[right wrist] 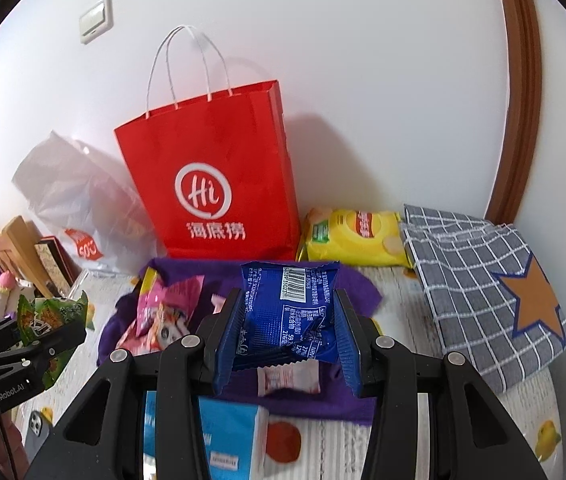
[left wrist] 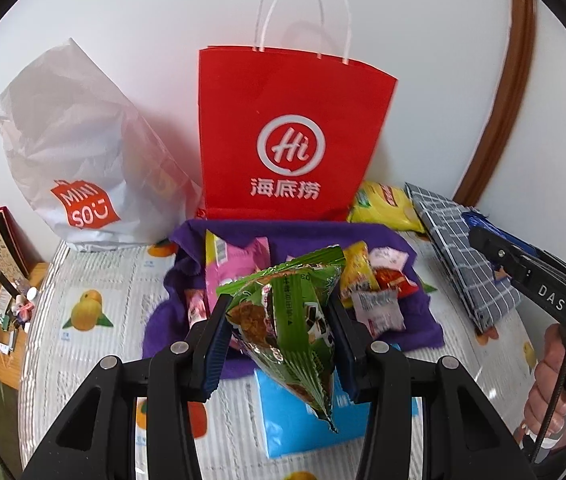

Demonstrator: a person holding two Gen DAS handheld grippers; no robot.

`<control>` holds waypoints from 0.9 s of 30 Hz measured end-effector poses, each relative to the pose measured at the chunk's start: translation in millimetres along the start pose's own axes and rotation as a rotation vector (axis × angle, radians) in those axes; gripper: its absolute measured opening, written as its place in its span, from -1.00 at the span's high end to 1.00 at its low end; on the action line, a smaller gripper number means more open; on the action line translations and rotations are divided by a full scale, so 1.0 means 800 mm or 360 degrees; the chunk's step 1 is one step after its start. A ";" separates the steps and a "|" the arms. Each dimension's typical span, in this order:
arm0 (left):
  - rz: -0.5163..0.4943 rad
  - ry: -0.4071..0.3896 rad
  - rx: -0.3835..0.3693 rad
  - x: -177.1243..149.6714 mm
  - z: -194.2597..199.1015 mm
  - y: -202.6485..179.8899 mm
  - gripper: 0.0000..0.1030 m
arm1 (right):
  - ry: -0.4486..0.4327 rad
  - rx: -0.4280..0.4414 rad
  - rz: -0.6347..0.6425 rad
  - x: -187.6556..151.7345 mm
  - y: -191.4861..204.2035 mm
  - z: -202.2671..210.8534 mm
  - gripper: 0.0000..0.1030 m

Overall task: Organize snacks
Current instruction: 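Carry the blue biscuit packet and green snack bag over the purple towel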

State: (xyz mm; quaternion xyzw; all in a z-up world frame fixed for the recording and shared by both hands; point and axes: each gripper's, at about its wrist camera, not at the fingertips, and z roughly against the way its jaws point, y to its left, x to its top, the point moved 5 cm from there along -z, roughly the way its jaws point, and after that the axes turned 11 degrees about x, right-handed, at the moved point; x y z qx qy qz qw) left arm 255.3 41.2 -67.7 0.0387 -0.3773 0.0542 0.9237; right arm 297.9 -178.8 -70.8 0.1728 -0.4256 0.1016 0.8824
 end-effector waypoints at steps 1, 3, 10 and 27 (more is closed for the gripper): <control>0.0005 0.0000 0.0002 0.004 -0.003 0.001 0.16 | -0.0004 0.0003 -0.0005 0.005 -0.002 -0.003 0.15; 0.0018 -0.0002 0.0000 0.014 -0.009 0.002 0.16 | -0.0007 0.0006 -0.0006 0.012 -0.003 -0.008 0.15; 0.0021 0.0020 -0.0018 0.042 -0.040 -0.010 0.16 | -0.0002 0.0023 -0.0035 0.028 -0.008 -0.035 0.15; -0.0025 0.0136 -0.0048 0.070 -0.124 -0.036 0.16 | 0.0160 -0.0047 -0.0061 0.016 -0.050 -0.109 0.15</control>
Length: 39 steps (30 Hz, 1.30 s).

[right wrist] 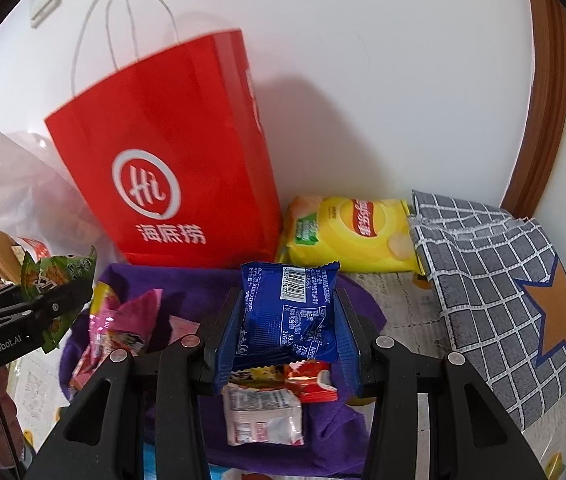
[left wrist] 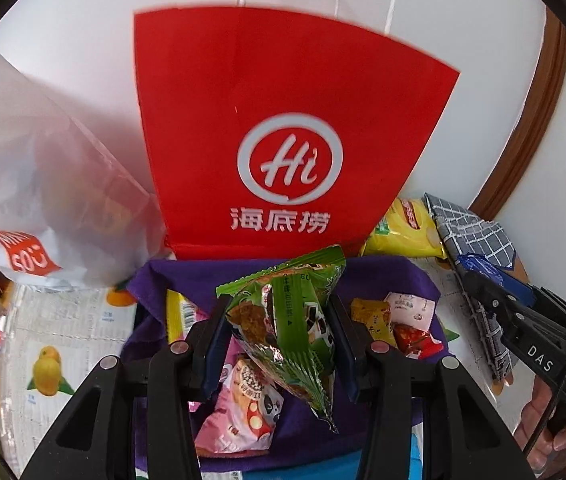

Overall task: Organize snacks
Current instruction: 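Carry the blue biscuit packet and green snack bag over the purple towel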

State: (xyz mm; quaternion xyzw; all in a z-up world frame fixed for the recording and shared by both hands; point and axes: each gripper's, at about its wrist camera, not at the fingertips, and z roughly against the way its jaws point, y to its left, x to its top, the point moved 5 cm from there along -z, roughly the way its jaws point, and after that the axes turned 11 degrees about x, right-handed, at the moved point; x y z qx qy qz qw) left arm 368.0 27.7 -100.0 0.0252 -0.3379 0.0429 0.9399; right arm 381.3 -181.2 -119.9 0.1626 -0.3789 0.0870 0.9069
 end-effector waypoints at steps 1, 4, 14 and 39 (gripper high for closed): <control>-0.0025 0.0044 -0.0007 -0.004 -0.008 -0.003 0.16 | 0.0010 -0.0005 -0.0008 -0.002 -0.004 -0.004 0.15; -0.0048 0.0107 -0.0019 -0.011 -0.024 -0.005 0.16 | 0.0051 -0.0019 -0.0028 -0.008 -0.010 -0.017 0.15; -0.0064 0.0209 -0.0025 -0.023 -0.049 -0.008 0.16 | 0.0164 -0.0037 0.0001 -0.026 -0.010 -0.049 0.15; -0.0180 0.0361 -0.0121 -0.046 -0.076 -0.038 0.16 | 0.0327 -0.0088 0.0004 -0.044 -0.029 -0.077 0.14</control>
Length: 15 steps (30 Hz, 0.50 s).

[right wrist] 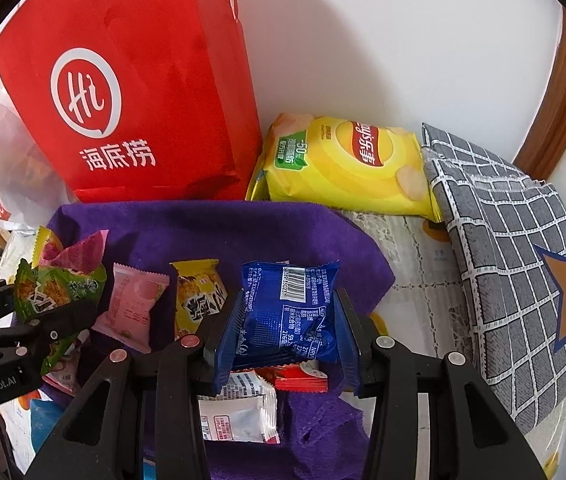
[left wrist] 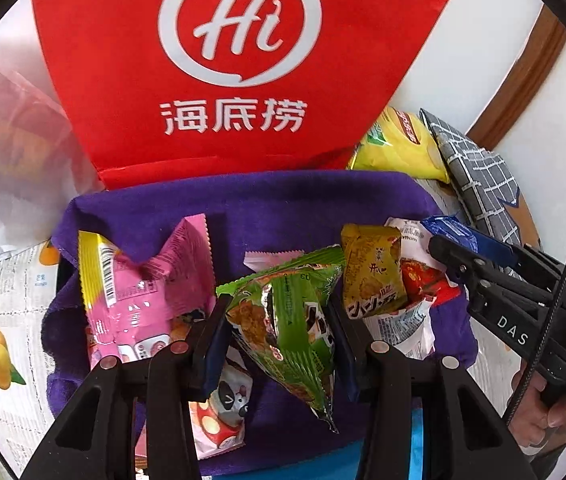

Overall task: Organize snacks
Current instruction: 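Carry the blue biscuit packet and green snack bag over the purple towel, then open both tools to drop the two packets onto the towel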

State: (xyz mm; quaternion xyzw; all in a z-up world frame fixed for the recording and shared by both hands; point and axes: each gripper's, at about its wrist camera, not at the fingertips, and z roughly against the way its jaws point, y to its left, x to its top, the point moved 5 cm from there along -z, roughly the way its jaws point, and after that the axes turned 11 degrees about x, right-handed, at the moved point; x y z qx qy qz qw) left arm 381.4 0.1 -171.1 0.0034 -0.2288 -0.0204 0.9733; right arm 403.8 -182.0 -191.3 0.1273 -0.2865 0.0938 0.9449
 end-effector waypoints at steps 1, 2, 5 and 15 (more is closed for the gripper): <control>-0.0004 0.0002 0.0001 0.000 -0.001 -0.001 0.16 | 0.0005 -0.0002 0.0000 0.000 0.000 -0.001 0.14; -0.0009 0.0006 0.0001 0.000 -0.002 -0.003 0.16 | 0.0010 -0.0002 0.0001 -0.001 -0.001 -0.001 0.14; -0.0015 0.0017 0.0007 -0.001 -0.005 -0.004 0.16 | 0.0026 -0.0008 0.0004 -0.002 -0.002 -0.003 0.14; -0.0016 0.0049 0.0020 -0.001 -0.014 -0.004 0.16 | 0.0062 -0.0026 0.0015 -0.003 -0.006 -0.008 0.13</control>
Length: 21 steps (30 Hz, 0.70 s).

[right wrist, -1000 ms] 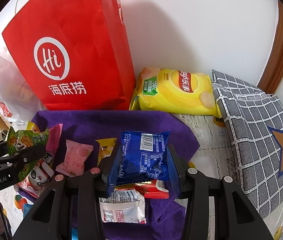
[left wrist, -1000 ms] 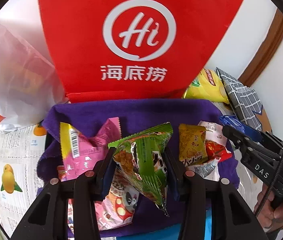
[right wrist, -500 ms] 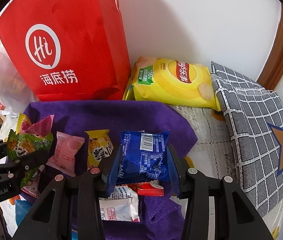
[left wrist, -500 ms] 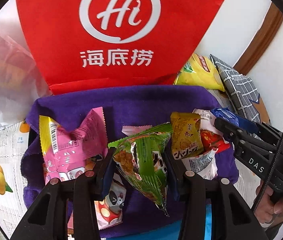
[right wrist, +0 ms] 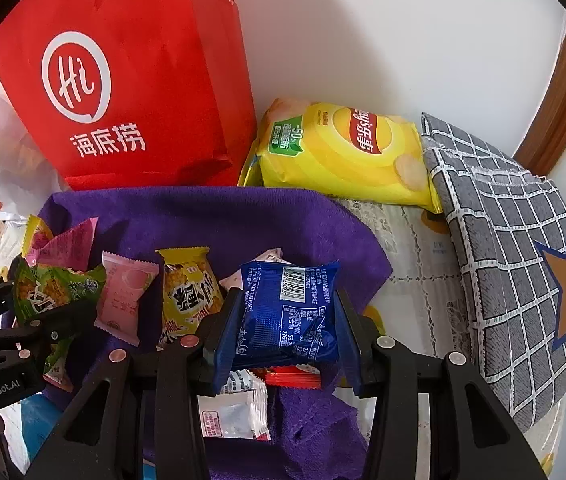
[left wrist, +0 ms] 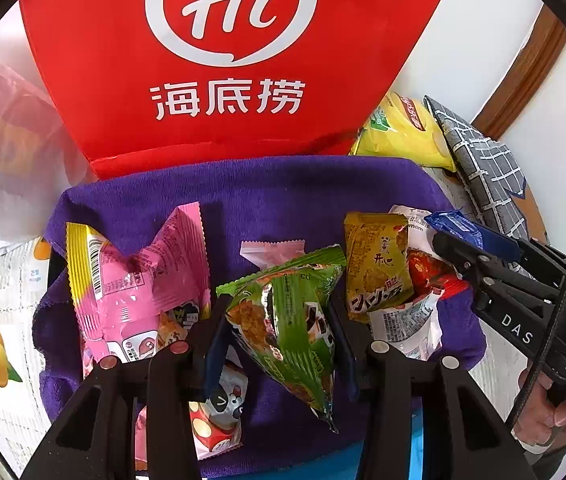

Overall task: Organize snacks
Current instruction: 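Open both tools to drop the two packets onto the towel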

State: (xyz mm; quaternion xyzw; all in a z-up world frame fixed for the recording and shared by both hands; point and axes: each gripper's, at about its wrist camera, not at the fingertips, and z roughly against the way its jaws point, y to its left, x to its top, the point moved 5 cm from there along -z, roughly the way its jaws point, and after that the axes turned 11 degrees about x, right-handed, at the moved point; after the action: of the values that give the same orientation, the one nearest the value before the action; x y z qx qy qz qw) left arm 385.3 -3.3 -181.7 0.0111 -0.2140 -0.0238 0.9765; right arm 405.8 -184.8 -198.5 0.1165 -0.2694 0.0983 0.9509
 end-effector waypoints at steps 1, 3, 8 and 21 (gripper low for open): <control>-0.0001 0.0002 0.0001 0.000 -0.001 0.000 0.16 | 0.0005 -0.0001 0.0002 0.000 0.000 -0.001 0.13; 0.0001 0.0003 0.0004 0.000 -0.001 0.000 0.16 | 0.0016 -0.0004 0.0003 -0.001 0.000 -0.002 0.13; 0.0013 0.0017 0.0002 0.000 -0.003 0.003 0.15 | 0.0021 -0.0003 -0.0003 -0.001 -0.002 -0.002 0.13; 0.0015 0.0026 0.0001 -0.001 -0.003 0.004 0.15 | 0.0037 -0.0007 0.0009 -0.002 0.000 -0.005 0.12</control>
State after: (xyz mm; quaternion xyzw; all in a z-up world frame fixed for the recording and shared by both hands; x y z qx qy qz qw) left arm 385.8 0.2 -184.4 0.0106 -0.2060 -0.0190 0.9783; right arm 406.3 -184.2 -202.5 0.1124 -0.2589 0.1017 0.9539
